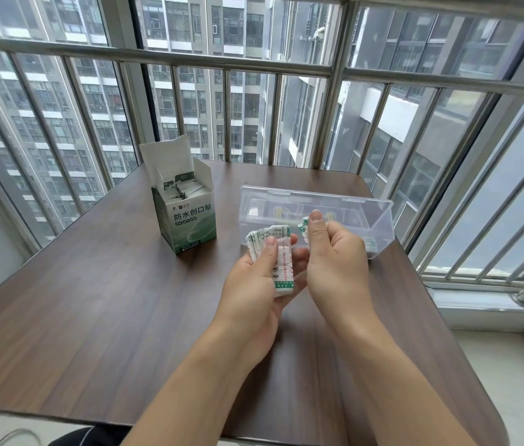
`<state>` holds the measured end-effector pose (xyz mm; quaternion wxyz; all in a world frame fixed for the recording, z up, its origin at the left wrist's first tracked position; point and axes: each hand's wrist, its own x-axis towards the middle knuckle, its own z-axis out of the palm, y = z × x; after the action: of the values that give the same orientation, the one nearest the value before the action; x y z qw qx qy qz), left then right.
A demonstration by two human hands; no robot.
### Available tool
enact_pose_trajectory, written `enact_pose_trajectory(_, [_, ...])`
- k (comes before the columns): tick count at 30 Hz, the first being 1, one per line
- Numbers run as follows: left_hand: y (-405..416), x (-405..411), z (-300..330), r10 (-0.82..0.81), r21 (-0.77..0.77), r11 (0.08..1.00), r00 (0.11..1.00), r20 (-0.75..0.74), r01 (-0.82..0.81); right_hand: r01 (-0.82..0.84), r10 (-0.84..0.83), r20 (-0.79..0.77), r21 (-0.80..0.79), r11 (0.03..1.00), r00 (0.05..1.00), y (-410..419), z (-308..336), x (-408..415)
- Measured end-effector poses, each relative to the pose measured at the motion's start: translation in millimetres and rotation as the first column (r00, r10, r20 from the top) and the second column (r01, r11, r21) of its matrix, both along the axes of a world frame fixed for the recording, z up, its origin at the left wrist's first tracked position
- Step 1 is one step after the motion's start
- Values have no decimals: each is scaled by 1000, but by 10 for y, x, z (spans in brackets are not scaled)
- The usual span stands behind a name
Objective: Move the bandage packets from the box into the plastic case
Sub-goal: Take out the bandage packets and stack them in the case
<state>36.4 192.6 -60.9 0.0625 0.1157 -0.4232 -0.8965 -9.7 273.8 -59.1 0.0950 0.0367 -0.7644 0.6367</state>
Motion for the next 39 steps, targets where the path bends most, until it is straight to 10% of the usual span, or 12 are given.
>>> enact_pose_trajectory(12, [118, -10, 72, 133, 195, 970, 989, 66, -144, -4, 5, -82, 7, 1000, 997, -174, -88, 153])
enact_pose_trajectory(21, [134, -7, -23, 174, 82, 982, 984, -23, -172, -15, 53, 85, -398, 917, 995, -138, -170, 105])
enact_pose_trajectory(39, [65, -80, 77, 150, 278, 941, 974, 168, -193, -104, 99, -41, -143, 984, 994, -187, -231, 144])
